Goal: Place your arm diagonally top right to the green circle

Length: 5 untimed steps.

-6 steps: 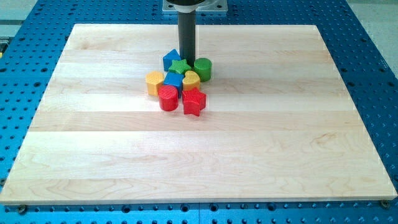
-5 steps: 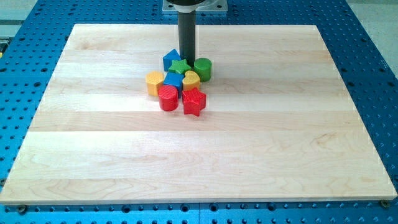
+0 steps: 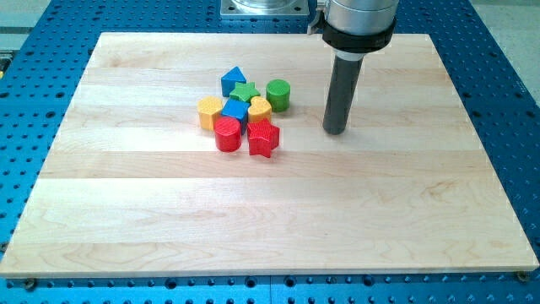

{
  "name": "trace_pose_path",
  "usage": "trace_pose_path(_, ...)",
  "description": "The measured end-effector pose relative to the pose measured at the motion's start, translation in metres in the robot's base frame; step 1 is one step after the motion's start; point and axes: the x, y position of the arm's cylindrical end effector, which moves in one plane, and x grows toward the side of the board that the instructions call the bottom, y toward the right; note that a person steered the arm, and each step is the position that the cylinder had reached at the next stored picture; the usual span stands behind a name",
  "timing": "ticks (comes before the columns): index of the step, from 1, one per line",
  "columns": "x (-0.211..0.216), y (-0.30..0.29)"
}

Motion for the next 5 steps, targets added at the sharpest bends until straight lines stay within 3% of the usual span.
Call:
trace_pose_path(2, -0.004, 0.012)
trace_pose_path(4, -0.127, 0.013)
trace_pose_path(5, -0.176, -0.023)
